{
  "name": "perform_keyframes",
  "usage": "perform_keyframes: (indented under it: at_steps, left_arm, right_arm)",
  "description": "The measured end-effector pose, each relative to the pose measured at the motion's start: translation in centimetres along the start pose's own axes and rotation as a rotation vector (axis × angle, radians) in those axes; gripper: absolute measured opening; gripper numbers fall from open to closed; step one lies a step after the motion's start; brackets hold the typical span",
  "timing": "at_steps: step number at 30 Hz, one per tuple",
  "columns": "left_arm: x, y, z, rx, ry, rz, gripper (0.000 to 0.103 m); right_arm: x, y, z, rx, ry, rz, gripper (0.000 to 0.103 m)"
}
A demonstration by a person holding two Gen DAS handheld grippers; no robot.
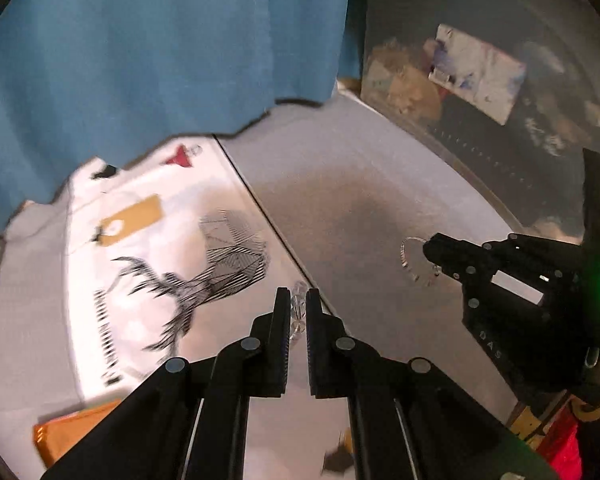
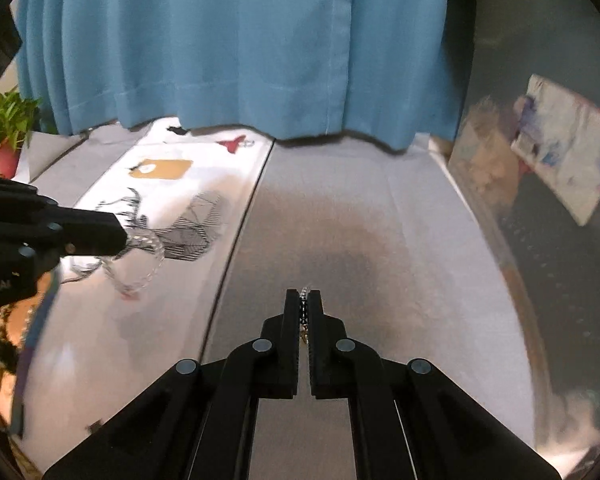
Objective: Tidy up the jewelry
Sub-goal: 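Grasp a silver loop bracelet with the right tool while the left tool grasps the pink-heart chain bracelet, then carry both silver chain bracelets over the orange tray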
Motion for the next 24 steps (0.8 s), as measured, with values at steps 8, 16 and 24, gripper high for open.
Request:
perform_keyframes:
  at_steps: [8, 16, 24]
  left_arm:
    - [6.2, -2.0, -10.4, -0.046, -0.071, 0.005, 0.005]
    - [15.3, -4.3, -19.3, -0.074, -0.127, -0.032, 0.005]
    - [25.7, -4.2, -24.1, -0.126, -0.108, -0.090, 0.005]
  right_arm:
    - [3.5, 4.0, -10.5, -0.023, -0.059, -0.021, 0.004]
    - [9.7, 9.9, -19.9, -0.110, -0.103, -0.060, 0.004]
    - [17.3, 15.1, -24.9, -0.207, -0.056, -0.083, 0.004]
Point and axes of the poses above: each gripper's, at about its wrist camera, not at the fingertips, and z roughly the way its jaws point, y to its left, x to its underside, the point moved 1 cm from there along z, roughly the way its jaws point, and after that the axes turned 13 degrees about z, right-handed, at the moved point
